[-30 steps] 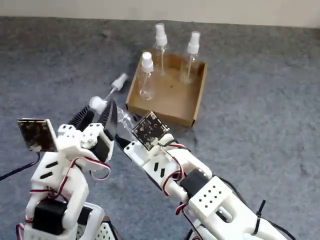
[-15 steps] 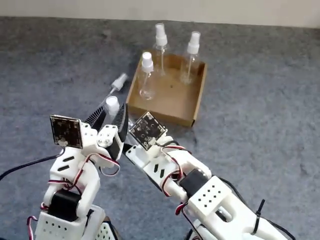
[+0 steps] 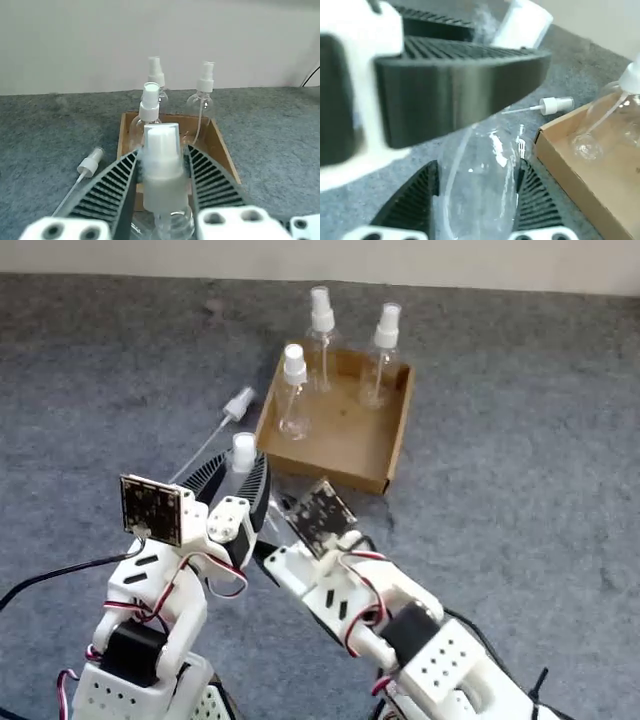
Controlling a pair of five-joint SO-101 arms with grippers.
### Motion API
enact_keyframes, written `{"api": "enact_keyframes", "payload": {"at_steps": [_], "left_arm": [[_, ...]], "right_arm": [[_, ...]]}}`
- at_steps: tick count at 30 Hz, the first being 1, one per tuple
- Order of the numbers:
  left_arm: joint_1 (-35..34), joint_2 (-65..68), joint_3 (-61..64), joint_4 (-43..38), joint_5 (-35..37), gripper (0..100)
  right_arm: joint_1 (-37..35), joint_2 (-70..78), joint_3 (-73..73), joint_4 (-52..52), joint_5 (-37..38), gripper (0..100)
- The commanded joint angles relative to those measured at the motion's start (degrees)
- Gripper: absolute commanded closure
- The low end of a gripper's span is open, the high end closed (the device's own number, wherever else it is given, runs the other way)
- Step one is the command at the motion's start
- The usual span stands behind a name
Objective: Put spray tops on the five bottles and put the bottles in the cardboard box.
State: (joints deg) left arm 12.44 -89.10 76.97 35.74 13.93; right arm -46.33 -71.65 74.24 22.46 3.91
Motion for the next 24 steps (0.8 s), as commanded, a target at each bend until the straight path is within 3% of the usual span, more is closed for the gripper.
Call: {"api": "enact_keyframes", "payload": {"at_steps": [1, 7, 14, 17, 20, 24], "left_arm": [[3.0, -0.1, 0.6, 0.2, -0.8, 100], [6.5, -0.4, 0.0, 3.3, -0.8, 100], [6.3, -0.4, -1.0, 3.5, -0.9, 100], [6.2, -0.4, -1.1, 3.5, -0.9, 98], [6.2, -0.4, -1.1, 3.5, -0.9, 90], [4.3, -0.4, -1.1, 3.5, -0.9, 85]], "right_arm": [[3.7, -6.7, -0.5, -0.7, -1.1, 99.5], [11.0, -6.7, -0.2, -1.0, -7.0, 99.5], [11.5, -6.7, -0.4, -0.9, -7.0, 99.5], [11.2, -6.7, -0.3, -0.6, -0.5, 99.5], [11.2, -7.0, -0.2, -0.6, 8.0, 99.5], [11.2, -6.8, -0.4, -0.8, 8.2, 99.5]]}}
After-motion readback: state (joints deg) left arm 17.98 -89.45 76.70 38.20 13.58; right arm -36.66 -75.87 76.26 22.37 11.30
